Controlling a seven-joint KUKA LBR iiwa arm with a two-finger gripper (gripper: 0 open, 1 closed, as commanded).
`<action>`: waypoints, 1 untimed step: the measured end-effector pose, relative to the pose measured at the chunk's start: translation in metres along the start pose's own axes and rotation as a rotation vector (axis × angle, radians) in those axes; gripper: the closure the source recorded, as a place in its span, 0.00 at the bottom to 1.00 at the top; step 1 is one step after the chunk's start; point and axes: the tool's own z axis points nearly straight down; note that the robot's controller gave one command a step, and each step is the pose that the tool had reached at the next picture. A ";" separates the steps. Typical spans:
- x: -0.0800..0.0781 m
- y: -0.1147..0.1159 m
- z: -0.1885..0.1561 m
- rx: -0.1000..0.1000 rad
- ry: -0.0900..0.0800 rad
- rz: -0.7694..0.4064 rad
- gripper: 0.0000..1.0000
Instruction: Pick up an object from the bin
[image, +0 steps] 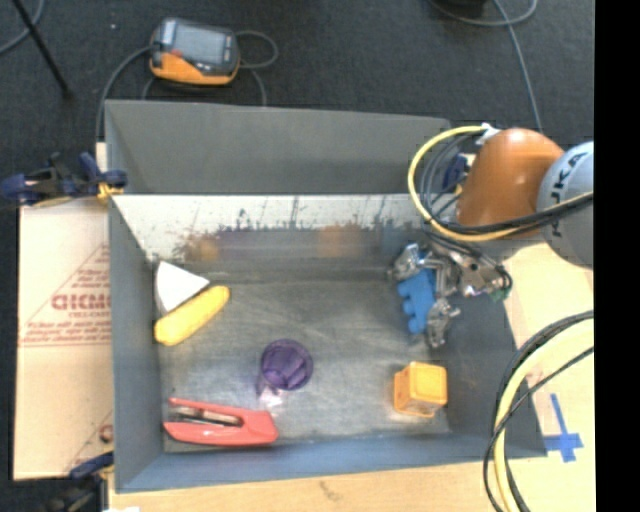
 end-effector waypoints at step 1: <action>-0.053 0.075 0.018 0.000 0.001 -0.102 1.00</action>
Offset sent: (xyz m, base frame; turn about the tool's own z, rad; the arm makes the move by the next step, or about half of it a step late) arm 0.0000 0.0000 0.0000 0.0000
